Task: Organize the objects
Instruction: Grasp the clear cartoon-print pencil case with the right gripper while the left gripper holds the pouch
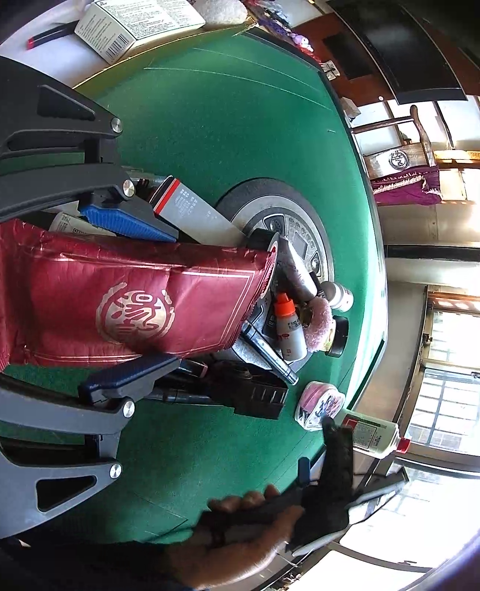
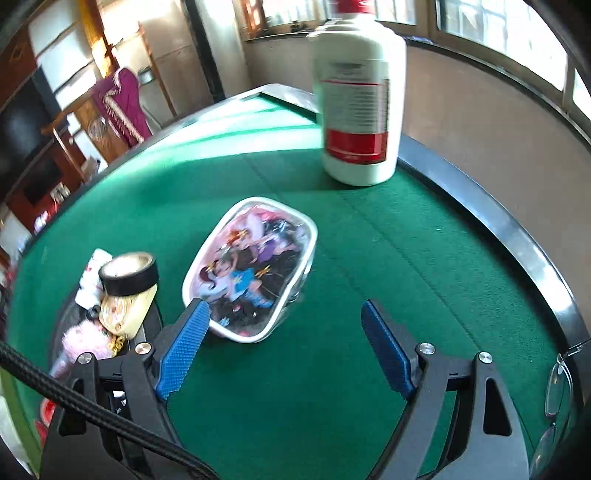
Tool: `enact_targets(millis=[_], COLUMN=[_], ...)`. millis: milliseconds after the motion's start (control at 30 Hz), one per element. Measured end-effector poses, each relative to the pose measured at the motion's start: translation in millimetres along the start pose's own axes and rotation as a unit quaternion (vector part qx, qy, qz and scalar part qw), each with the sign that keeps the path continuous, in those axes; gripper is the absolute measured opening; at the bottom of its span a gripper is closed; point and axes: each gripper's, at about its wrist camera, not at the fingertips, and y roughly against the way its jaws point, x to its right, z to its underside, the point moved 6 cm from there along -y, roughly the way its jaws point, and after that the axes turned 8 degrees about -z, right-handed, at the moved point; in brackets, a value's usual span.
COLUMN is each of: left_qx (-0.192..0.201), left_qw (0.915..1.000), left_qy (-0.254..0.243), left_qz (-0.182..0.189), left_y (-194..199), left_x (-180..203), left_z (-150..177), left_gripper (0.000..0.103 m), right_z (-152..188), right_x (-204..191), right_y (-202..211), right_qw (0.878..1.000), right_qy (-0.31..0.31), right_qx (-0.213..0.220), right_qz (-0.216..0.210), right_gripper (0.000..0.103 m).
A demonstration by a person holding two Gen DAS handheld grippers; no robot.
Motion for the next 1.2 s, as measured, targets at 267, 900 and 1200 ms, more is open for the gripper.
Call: enact_targets(millis=[267,900,1200], left_qx=[-0.008,0.001,0.008], left_qw=[0.9999,1.0000,0.9992], left_qy=[-0.010,0.004,0.027], left_qz=[-0.009,0.000,0.028], left_y=[-8,-8,-6], left_x=[8,7,3], left_z=[4,3,-1], left_gripper=[0.063,0.050,0.047], right_z=[-15,-26,-1], right_x=[25,-12,-3], right_y=[15,-54,2], right_qw=[0.987,0.997,0.997], right_qy=[-0.110,0.017,0.052], right_qx=[-0.006,-0.067,-0.015], right_qz=[-0.113,0.036,-0.052], right_gripper=[0.085,0.082,0.079])
